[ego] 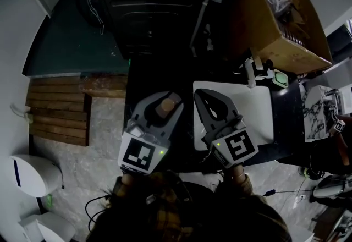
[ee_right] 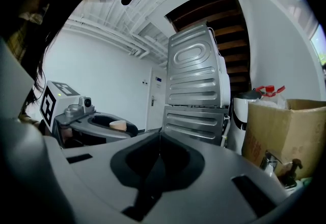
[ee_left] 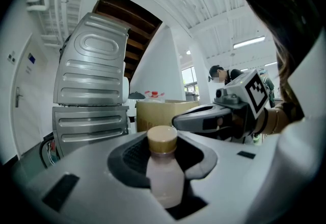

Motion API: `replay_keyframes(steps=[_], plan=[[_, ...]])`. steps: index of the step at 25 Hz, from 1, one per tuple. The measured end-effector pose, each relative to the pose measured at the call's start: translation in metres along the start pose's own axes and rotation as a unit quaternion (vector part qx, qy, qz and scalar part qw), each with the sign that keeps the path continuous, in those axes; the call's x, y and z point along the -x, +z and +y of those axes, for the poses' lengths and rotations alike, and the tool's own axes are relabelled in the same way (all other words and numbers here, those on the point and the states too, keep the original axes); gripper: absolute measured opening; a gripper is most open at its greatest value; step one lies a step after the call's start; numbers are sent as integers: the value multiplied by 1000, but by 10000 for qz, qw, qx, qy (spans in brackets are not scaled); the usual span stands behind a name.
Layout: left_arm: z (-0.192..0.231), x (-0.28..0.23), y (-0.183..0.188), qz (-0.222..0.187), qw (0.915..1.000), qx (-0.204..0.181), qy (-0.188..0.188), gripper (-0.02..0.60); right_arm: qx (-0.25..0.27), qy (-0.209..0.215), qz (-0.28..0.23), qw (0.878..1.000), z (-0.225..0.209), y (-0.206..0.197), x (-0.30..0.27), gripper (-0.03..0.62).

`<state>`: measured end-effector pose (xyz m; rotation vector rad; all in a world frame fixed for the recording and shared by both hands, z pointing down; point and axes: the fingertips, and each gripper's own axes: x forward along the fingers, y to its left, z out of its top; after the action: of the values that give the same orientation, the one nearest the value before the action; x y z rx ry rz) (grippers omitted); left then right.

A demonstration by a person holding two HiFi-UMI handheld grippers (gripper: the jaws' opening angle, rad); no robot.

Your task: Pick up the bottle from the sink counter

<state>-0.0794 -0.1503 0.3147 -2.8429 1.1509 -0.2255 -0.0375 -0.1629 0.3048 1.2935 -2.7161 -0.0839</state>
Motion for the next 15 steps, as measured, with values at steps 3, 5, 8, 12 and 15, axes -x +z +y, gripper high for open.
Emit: replay_keyframes(steps=[3, 5, 8, 12, 15], plan=[[1, 2, 0, 13, 10000, 10, 32, 130, -44, 24, 51, 10000, 2, 0, 1, 17], [1, 3, 0, 22, 10000, 13, 39, 130, -57, 45, 68, 10000, 3, 0, 1, 17], [1, 4, 0, 45, 10000, 4, 19, 130, -51, 64, 75, 9999, 4, -1, 0, 17], [1, 4, -1, 60, 10000, 14, 10, 130, -21, 119, 61, 9999, 7, 0, 0, 17], [2, 3, -4, 95, 10000, 10, 12, 130, -31, 137, 109, 9998, 7, -3, -1, 17]])
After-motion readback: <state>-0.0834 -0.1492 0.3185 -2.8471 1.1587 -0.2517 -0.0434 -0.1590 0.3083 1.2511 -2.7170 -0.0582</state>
